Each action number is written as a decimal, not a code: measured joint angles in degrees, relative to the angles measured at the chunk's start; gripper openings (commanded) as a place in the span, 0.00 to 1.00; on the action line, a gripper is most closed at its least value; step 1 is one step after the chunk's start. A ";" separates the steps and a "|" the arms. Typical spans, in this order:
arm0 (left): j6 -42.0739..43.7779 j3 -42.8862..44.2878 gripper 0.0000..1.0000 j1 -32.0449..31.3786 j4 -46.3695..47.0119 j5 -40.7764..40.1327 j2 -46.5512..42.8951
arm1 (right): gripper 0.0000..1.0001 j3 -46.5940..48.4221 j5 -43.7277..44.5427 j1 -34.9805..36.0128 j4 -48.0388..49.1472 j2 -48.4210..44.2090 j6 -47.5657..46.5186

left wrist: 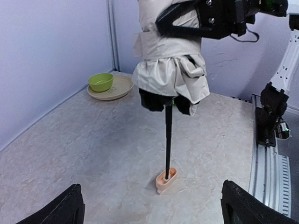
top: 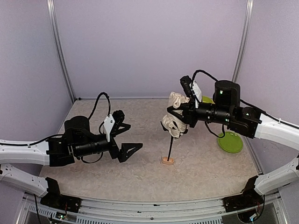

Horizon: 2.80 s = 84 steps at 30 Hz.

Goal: Put away the umbrella

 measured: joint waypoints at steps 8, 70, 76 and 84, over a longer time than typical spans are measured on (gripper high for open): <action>-0.20 1.60 0.99 1.03 -3.19 -7.04 0.66 | 0.00 23.54 6.03 -0.90 -11.85 6.93 -6.43; -10.43 1.79 0.99 9.68 -11.96 -8.07 6.82 | 0.44 -5.90 -36.81 -7.65 31.04 45.44 34.84; -14.95 0.83 0.99 9.55 -7.23 -1.97 16.83 | 0.77 -5.51 -35.15 -9.51 30.29 47.12 33.83; -15.61 4.37 0.99 6.19 -6.01 1.64 30.71 | 1.00 -1.77 -27.69 -10.47 22.95 46.49 30.38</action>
